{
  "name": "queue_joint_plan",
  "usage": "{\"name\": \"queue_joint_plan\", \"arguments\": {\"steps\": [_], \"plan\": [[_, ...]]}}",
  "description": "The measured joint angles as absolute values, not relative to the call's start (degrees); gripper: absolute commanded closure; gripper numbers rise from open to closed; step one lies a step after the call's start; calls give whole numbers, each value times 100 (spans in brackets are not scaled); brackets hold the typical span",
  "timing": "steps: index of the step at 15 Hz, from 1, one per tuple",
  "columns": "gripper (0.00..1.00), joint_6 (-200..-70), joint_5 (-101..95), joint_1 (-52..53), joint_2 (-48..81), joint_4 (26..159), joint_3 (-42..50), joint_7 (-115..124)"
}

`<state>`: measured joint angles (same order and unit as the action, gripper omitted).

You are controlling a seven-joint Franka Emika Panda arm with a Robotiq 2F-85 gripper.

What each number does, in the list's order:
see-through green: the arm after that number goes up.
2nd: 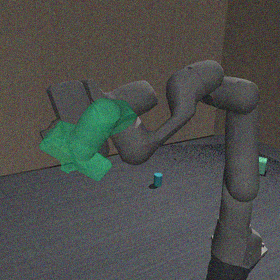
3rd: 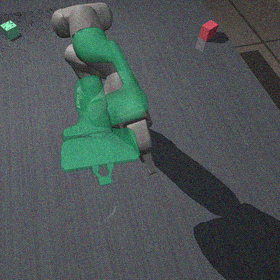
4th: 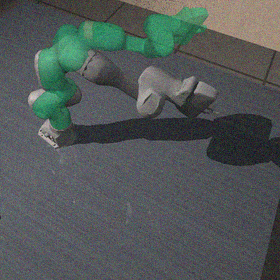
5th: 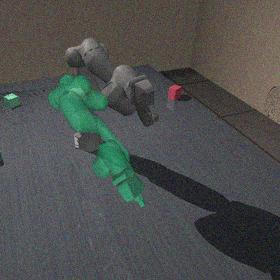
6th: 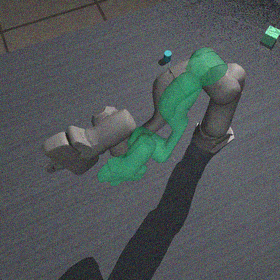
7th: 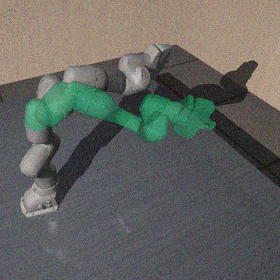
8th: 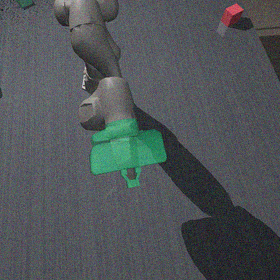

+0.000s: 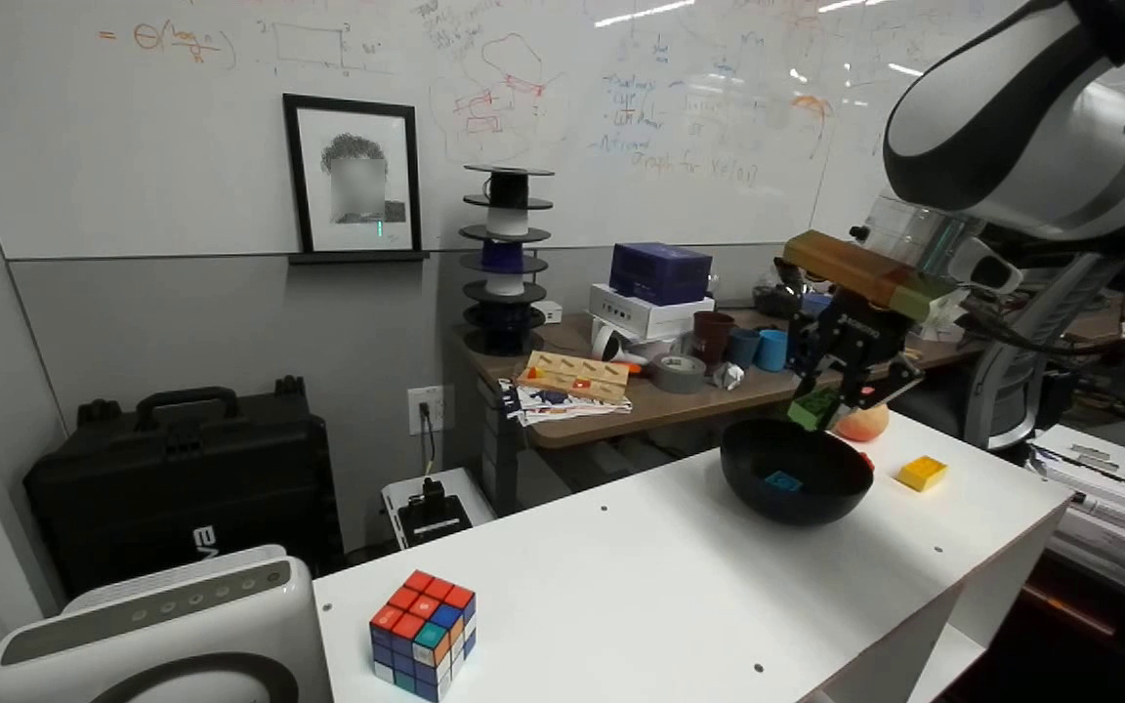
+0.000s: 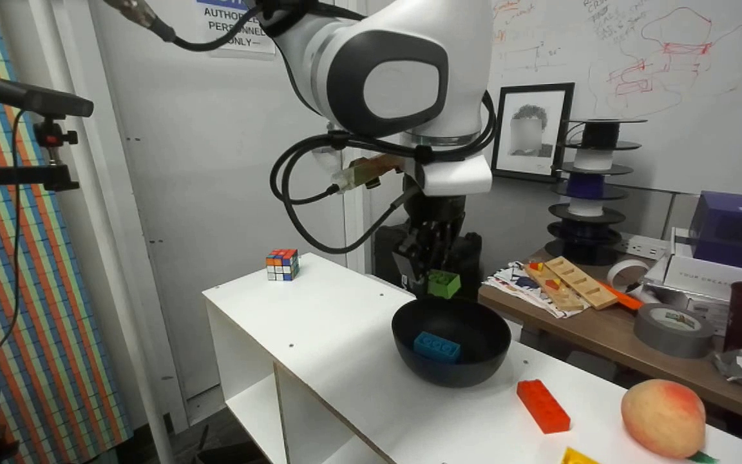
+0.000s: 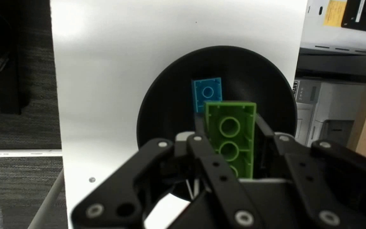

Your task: Pick up the building block toys from the top of the cabinet and put them in the black bowl.

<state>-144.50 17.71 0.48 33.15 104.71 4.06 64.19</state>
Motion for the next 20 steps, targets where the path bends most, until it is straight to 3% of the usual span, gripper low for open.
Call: {"name": "queue_joint_plan", "arguments": {"steps": [1,7,20], "plan": [[49,-14527,1726,54,3352,10471,416,6410],[2,-14924,1624,116,3460,10475,426,6401],[0,-15894,2953,-783,3202,10842,122,5783]]}}
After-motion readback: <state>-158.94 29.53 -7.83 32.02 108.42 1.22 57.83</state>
